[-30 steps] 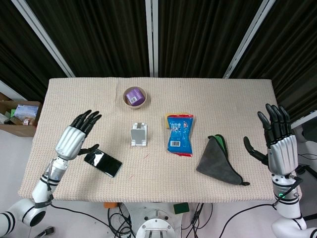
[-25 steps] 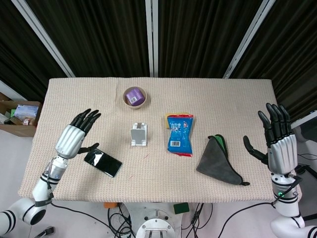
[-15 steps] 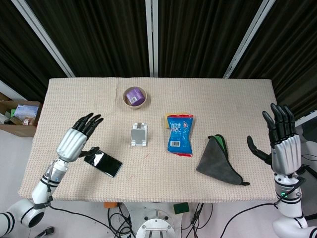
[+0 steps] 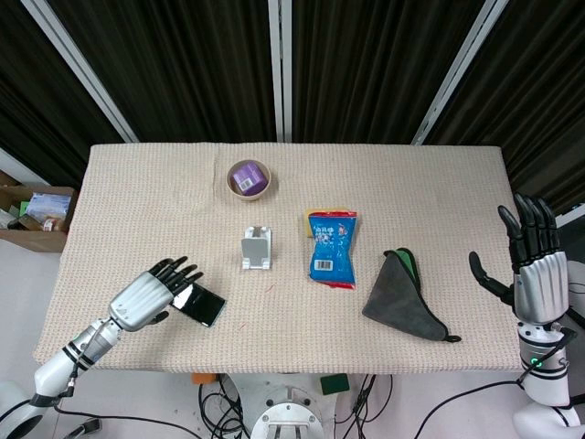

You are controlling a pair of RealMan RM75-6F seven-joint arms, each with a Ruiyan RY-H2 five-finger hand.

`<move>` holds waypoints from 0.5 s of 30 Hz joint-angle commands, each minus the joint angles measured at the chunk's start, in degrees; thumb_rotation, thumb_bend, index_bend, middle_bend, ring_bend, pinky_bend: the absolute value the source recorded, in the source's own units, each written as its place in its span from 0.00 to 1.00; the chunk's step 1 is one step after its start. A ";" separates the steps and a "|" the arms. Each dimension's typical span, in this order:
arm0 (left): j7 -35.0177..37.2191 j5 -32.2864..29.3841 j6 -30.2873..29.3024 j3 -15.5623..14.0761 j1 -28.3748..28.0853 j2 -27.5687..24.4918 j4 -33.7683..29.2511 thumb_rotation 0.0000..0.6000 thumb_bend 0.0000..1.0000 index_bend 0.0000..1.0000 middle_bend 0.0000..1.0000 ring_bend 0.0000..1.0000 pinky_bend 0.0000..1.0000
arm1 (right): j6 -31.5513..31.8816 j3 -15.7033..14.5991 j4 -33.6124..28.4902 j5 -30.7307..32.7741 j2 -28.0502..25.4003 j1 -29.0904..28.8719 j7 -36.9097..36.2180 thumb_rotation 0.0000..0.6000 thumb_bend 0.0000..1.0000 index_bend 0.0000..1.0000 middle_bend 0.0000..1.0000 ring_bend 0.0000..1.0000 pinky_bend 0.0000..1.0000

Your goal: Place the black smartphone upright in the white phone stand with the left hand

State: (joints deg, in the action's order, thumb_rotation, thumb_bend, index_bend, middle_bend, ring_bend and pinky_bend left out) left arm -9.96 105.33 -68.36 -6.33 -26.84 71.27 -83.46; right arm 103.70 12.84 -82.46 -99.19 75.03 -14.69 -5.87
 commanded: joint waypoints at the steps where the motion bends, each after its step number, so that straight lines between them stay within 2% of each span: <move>1: -3.93 0.31 4.88 -0.76 -2.23 0.02 -2.24 1.00 0.13 0.08 0.10 0.04 0.20 | -0.28 -0.45 0.37 0.19 0.42 0.15 0.03 1.00 0.38 0.00 0.00 0.00 0.00; 6: -9.62 -2.97 11.34 0.32 -4.17 1.63 -3.90 1.00 0.13 0.07 0.10 0.04 0.19 | -0.66 -1.11 0.14 0.15 0.36 0.37 0.72 1.00 0.38 0.00 0.00 0.00 0.00; 10: -12.42 -5.00 13.83 1.35 -5.14 3.48 -1.24 1.00 0.13 0.07 0.10 0.04 0.17 | -1.23 -1.59 0.23 0.34 0.41 0.46 0.85 1.00 0.38 0.00 0.00 0.00 0.00; 15: -10.95 -8.39 17.41 1.27 -6.02 3.80 -0.81 1.00 0.13 0.07 0.09 0.04 0.17 | -1.66 -1.76 0.42 0.57 0.30 0.40 0.75 1.00 0.38 0.00 0.00 0.00 0.00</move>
State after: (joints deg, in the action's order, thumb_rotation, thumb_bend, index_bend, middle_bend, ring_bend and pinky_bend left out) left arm -21.84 97.98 -51.97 -5.10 -32.40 74.96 -84.42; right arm 102.06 11.09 -82.04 -98.63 75.34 -14.29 -5.12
